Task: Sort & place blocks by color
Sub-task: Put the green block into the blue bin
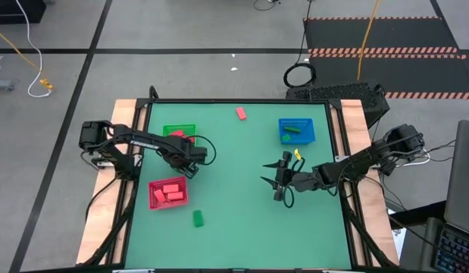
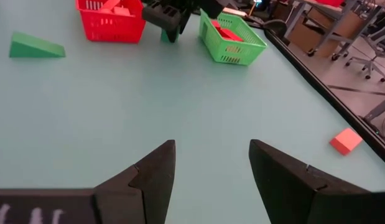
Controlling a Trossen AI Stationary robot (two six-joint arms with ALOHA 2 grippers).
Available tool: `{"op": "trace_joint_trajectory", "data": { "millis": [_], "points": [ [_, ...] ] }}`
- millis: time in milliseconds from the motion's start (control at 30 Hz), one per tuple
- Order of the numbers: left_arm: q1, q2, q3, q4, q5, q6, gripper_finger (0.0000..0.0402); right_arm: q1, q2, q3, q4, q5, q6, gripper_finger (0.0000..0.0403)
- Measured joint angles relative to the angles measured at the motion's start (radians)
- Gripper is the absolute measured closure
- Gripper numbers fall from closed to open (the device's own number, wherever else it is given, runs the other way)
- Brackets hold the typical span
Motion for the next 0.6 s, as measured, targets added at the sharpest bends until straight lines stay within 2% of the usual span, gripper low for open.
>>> {"op": "trace_joint_trajectory", "data": {
  "millis": [333, 467, 600],
  "points": [
    [0.001, 0.002, 0.070, -0.029, 0.041, 0.083, 0.0244, 0.000, 0.000, -0.022, 0.018, 0.000, 0.000, 0.0204],
    [0.001, -0.004, 0.141, -0.025, 0.041, 0.150, 0.0264, 0.000, 0.000, -0.034, 0.054, 0.001, -0.001, 0.0204],
    [-0.003, -0.005, 0.242, -0.017, 0.032, 0.206, 0.0264, 0.000, 0.000, -0.046, 0.107, 0.002, -0.026, 0.0204]
  ]
}}
